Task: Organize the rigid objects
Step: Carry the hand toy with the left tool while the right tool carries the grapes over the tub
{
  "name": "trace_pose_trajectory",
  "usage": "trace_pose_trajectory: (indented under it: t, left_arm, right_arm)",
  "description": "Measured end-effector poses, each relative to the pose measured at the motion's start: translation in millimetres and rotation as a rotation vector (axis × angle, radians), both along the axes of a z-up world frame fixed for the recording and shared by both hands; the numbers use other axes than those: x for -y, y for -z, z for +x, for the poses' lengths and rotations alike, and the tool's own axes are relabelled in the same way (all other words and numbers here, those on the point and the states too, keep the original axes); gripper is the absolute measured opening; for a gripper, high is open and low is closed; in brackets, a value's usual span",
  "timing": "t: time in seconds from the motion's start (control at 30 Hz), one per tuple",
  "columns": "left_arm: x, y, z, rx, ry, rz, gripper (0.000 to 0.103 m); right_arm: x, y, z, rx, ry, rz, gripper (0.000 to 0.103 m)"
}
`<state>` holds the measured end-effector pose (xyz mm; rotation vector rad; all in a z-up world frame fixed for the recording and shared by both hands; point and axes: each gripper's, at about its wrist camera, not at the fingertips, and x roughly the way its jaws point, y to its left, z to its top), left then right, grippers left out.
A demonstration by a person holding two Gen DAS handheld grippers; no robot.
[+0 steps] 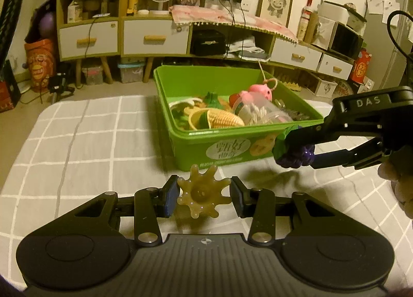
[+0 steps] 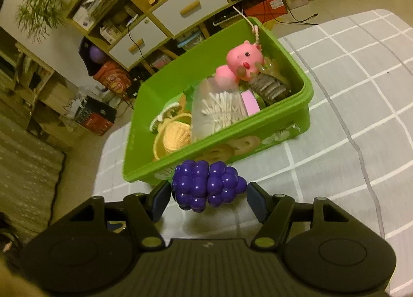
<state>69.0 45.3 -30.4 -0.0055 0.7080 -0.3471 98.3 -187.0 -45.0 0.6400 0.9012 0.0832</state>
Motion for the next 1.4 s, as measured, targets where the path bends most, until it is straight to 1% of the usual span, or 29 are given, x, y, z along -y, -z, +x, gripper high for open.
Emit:
trace_pose_trajectory:
  t: [0.3, 0.53, 0.7, 0.87, 1.13, 1.4]
  left_arm:
    - [1.5, -19.1, 9.6, 0.027, -0.022, -0.012, 0.048]
    - [14.5, -35.0, 20.5, 0.061, -0.018, -0.03, 0.048]
    - [27.1, -37.0, 30.7, 0.067, -0.015, -0.026, 0.048]
    - [33.5, -33.4, 40.2, 0.052, -0.025, -0.039, 0.048]
    - [38.6, -26.4, 57.7, 0.023, -0.048, -0.057, 0.048]
    - [38.5, -20.5, 69.8, 0.002, -0.079, -0.069, 0.048]
  right_arm:
    - [20.2, -21.1, -3.5, 0.059, 0.058, 0.072, 0.035]
    - [43.3, -34.8, -2.9, 0.112, 0.11, 0.078, 0.035]
    - [66.0, -38.6, -3.7, 0.143, 0.177, 0.098, 0.035]
    - [82.2, -33.4, 0.1, 0.133, 0.227, 0.118, 0.035]
    - [81.8, -27.5, 11.6, 0.124, 0.22, 0.081, 0.035]
    - [66.3, -20.5, 22.4, 0.108, 0.172, -0.019, 0.036]
